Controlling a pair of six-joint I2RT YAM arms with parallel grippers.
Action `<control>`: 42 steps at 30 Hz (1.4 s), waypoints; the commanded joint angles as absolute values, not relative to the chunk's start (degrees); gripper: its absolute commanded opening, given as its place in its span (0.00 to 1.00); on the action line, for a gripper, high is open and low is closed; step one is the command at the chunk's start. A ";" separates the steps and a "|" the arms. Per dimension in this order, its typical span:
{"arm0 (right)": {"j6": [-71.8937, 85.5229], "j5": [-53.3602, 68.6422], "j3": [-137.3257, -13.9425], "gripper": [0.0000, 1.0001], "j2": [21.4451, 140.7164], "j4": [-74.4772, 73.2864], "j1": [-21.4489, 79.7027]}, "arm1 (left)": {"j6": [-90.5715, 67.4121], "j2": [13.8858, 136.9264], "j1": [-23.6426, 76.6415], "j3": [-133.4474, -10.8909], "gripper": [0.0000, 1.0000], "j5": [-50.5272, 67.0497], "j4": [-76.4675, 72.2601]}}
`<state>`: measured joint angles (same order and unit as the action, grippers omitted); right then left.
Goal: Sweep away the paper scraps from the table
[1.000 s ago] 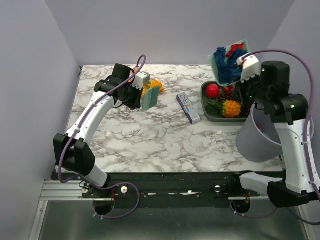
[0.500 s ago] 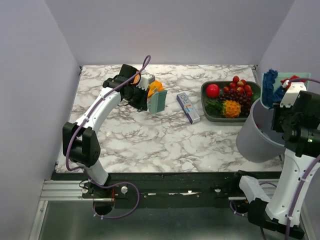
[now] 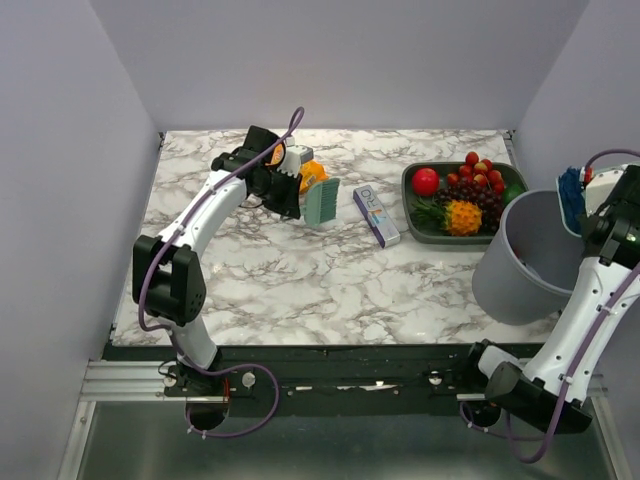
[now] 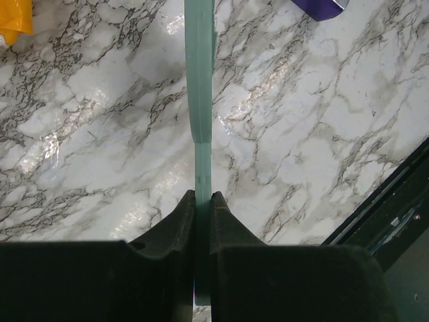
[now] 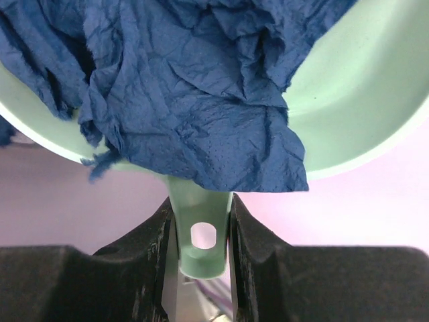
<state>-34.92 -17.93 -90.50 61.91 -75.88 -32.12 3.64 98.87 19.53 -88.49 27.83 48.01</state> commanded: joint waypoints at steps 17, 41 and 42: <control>-102.21 -32.08 -73.28 0.01 48.16 -39.21 -32.52 | 4.48 105.38 19.60 -100.90 0.00 31.38 52.29; -100.30 -28.57 -79.89 0.01 54.14 -47.73 -32.52 | 5.45 106.34 19.60 -102.83 0.00 31.55 53.08; -99.33 -27.69 -79.89 0.01 54.49 -46.85 -32.52 | 5.71 106.52 19.51 -103.27 0.00 31.73 53.35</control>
<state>-105.78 -28.64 -77.45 54.76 -46.11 -32.27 4.69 106.24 19.53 -101.91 29.32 52.88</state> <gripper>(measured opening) 0.352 0.161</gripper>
